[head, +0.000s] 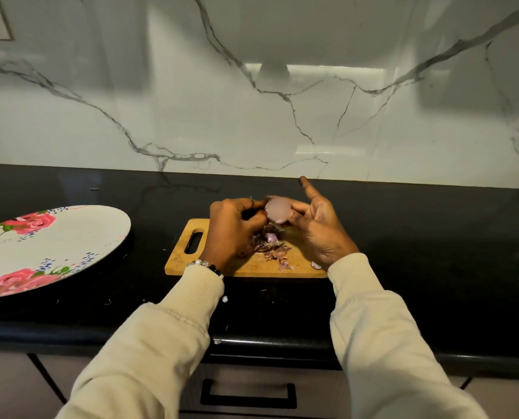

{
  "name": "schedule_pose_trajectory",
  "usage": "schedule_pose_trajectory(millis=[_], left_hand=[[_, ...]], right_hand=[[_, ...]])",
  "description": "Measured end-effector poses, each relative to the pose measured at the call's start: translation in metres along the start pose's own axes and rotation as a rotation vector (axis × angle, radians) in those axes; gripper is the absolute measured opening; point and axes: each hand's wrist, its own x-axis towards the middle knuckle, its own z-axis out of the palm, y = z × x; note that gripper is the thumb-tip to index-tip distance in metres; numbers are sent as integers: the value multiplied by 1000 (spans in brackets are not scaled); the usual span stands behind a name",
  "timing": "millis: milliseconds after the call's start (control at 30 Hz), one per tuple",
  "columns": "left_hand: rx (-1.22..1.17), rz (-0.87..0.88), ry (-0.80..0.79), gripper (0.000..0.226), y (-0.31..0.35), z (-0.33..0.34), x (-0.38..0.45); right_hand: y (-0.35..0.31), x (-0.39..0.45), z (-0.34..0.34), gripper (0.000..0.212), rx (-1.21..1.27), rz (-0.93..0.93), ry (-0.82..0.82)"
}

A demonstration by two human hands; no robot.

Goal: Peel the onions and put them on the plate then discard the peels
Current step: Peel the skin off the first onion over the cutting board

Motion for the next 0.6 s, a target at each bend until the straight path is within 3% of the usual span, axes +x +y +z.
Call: schedule_pose_trajectory(millis=[167,467,600], left_hand=[[126,124,63,19,-3,1,0],[-90,-7,144,21,4,3,1],[-20,59,186,25,5,1,3]], right_hand=[[2,0,2,84,3,-11,-20],[-3,1,6,76,231,14,29],[-6,1,4,72,261,29,62]])
